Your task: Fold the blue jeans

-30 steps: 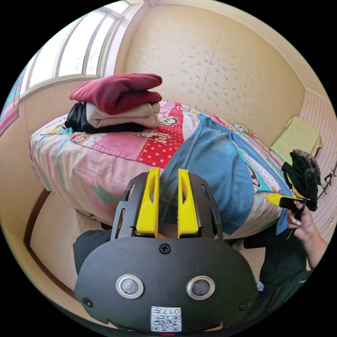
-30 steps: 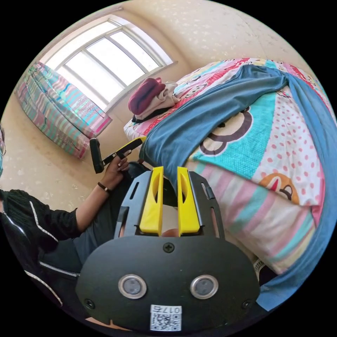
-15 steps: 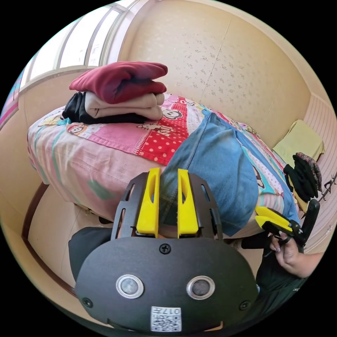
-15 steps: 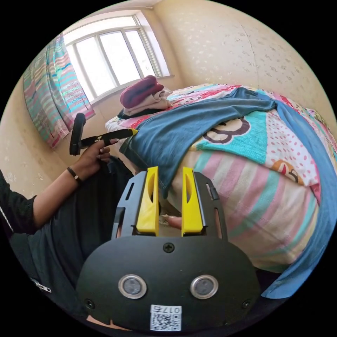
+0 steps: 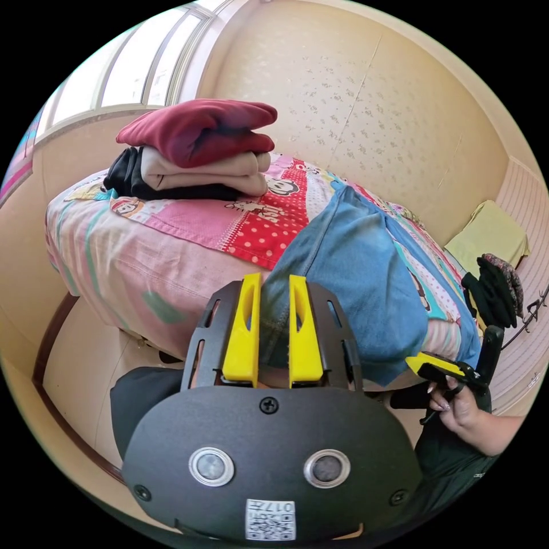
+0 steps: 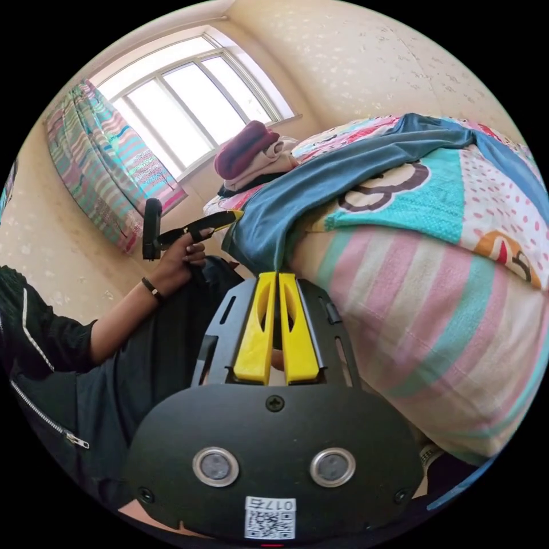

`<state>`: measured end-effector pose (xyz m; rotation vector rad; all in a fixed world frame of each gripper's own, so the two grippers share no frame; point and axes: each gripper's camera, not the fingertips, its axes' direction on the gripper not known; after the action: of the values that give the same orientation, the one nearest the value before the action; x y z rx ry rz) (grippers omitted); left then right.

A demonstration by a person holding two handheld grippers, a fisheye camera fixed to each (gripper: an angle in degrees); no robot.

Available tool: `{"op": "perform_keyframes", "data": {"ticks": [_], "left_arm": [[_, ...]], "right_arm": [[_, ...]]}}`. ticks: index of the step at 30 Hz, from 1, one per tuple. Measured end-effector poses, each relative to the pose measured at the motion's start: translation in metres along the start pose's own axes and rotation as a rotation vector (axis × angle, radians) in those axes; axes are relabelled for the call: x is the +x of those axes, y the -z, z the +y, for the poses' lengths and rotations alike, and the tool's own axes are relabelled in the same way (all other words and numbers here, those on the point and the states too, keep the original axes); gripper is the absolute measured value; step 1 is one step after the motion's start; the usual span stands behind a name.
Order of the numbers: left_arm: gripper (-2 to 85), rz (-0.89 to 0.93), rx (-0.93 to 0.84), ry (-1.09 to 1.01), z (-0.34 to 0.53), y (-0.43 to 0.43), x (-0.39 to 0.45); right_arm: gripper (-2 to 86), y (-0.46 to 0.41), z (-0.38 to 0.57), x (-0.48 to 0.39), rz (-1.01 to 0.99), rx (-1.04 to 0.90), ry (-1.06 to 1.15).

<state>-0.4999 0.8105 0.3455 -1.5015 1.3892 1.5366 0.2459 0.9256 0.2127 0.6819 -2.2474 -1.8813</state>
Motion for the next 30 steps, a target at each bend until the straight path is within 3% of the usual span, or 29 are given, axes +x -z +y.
{"op": "perform_keyframes", "data": {"ticks": [4,9,11,13,16,20,22,26,30], "left_arm": [[10.9,0.030,0.015,0.002,-0.002,0.019,0.009],[13.2,0.071,0.111,-0.087,0.006,0.044,0.031],[12.7,0.094,0.039,-0.130,0.005,0.034,0.044],[12.5,0.106,-0.085,-0.200,0.003,0.018,0.063],[12.0,0.033,-0.062,-0.237,0.013,0.021,0.080],[7.2,0.016,-0.072,-0.276,0.018,0.024,0.094],[2.0,0.029,-0.059,-0.260,0.020,0.033,0.096],[1.0,-0.075,0.059,-0.194,0.031,0.054,0.098],[3.4,-0.067,-0.073,-0.107,0.032,0.032,0.093]], "right_arm": [[1.2,0.041,-0.007,-0.018,-0.154,0.062,0.028],[1.0,0.057,0.011,-0.032,-0.036,0.057,0.041],[1.0,0.037,0.023,-0.015,0.025,-0.072,-0.019],[1.0,0.033,0.030,-0.005,-0.025,-0.056,-0.071],[1.0,0.034,0.031,0.001,-0.081,-0.012,-0.110],[0.9,0.030,0.028,-0.002,-0.014,-0.065,-0.075],[0.8,0.032,0.029,-0.002,-0.016,-0.054,-0.066],[0.5,0.032,0.032,0.003,-0.055,-0.035,-0.071],[0.3,0.027,0.038,0.013,-0.063,-0.055,-0.105]]}}
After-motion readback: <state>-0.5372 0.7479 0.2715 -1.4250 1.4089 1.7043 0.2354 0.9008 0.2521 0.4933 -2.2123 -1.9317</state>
